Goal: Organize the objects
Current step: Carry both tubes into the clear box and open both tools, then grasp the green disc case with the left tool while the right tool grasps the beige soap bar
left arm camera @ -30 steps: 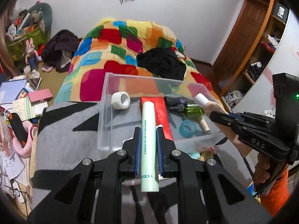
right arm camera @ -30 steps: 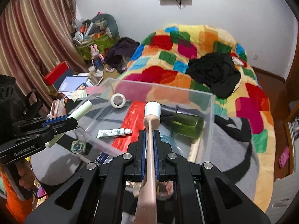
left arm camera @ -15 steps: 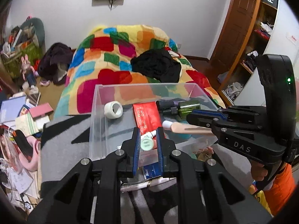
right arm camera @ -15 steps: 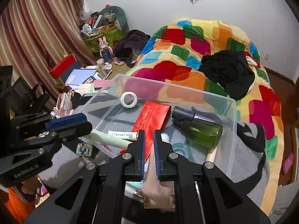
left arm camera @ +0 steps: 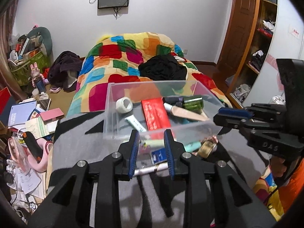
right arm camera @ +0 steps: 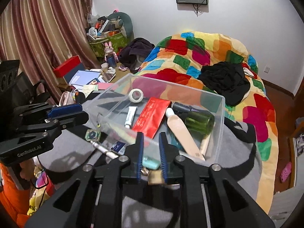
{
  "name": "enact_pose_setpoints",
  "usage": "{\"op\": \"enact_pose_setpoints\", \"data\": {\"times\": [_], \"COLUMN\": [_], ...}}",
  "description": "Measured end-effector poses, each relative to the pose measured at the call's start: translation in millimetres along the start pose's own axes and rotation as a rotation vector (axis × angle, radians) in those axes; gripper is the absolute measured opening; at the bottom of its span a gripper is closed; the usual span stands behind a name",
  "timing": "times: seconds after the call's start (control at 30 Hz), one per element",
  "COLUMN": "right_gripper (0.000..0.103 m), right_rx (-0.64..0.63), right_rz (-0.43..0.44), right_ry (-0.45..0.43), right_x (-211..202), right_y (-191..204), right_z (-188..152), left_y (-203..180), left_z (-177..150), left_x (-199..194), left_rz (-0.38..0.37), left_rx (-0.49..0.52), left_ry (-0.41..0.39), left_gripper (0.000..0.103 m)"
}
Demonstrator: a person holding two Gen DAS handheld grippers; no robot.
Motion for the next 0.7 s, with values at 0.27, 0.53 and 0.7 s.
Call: {"op": "enact_pose_setpoints", "data": {"times": [0.27, 0.53, 0.7], "right_gripper": [0.038, 0.044, 0.044], "right_rx": [0.032, 0.091, 0.127], "right_rz": [-0.019, -0.015, -0.03], "right_ry": [0.007, 0.072, 0.099], "right_x": [-2, 14, 22], "right_y": [-2, -10, -21], "right_z": [-27, -62, -74], "left_y": [11, 27, 41], "left_z": [-34, -69, -72], "left_x": [5, 35, 53], "left_rz": [0.016, 0.04, 0.068], "left_rx": [-0.02, -0.066, -0.119], "left_ry": [0.039, 0.158, 0.198], "left_gripper": [0.05, 0.052, 0.052]}}
Point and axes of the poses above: each gripper's, at about its wrist camera, not at the fingertips, and x roughly the way its jaws point, y to its left, z to its top, the point moved 6 cm from there along x, roughly the way its jaws point, and after that the axes turned 14 degrees about z, right-handed, at the moved point
